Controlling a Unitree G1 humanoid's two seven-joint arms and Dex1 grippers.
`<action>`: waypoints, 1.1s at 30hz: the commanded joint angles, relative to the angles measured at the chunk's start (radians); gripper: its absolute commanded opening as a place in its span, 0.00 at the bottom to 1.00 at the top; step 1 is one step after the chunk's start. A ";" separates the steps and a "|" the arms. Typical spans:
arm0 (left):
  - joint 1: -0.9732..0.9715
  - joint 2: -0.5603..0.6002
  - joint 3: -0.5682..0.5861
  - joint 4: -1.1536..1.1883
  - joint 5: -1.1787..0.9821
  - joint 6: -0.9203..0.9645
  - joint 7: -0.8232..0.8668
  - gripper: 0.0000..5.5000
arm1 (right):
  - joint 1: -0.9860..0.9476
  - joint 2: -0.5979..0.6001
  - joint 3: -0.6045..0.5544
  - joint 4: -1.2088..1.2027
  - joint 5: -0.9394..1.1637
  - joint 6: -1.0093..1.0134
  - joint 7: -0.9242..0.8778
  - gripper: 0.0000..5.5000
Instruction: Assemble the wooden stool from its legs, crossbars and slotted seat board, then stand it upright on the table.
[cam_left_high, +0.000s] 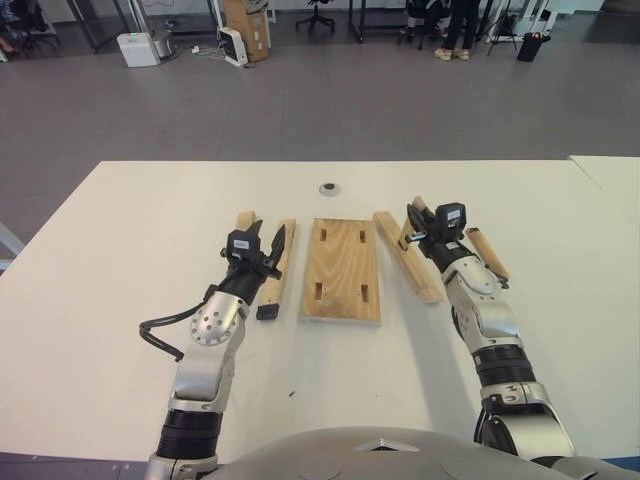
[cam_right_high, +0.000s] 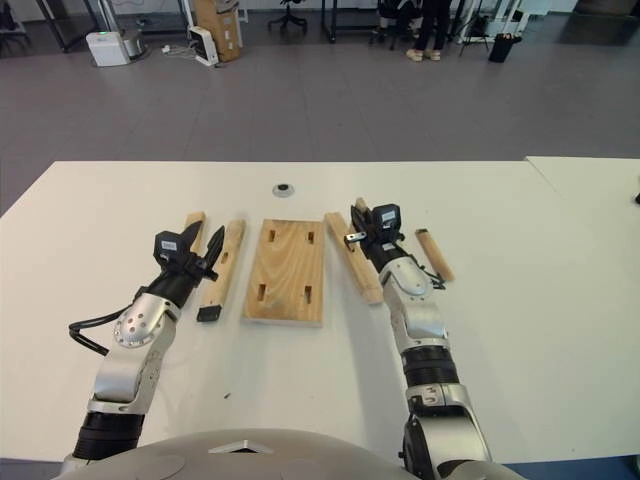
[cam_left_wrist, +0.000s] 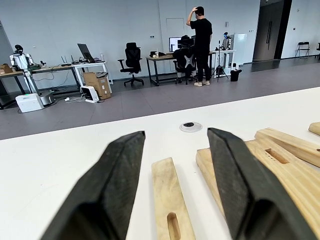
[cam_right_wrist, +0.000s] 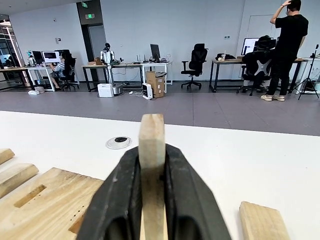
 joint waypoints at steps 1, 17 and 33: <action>0.000 0.000 -0.004 0.011 0.029 -0.011 0.007 0.41 | 0.080 0.002 0.014 -0.001 -0.021 0.109 -0.014 0.22; 0.068 -0.043 -0.016 -0.027 0.058 -0.026 0.057 0.41 | 0.157 -0.139 0.020 -0.405 0.004 0.600 0.061 0.64; 0.050 -0.095 0.049 -0.072 -0.137 0.049 0.006 0.41 | 0.130 -0.076 0.046 -0.352 -0.001 0.752 0.019 0.38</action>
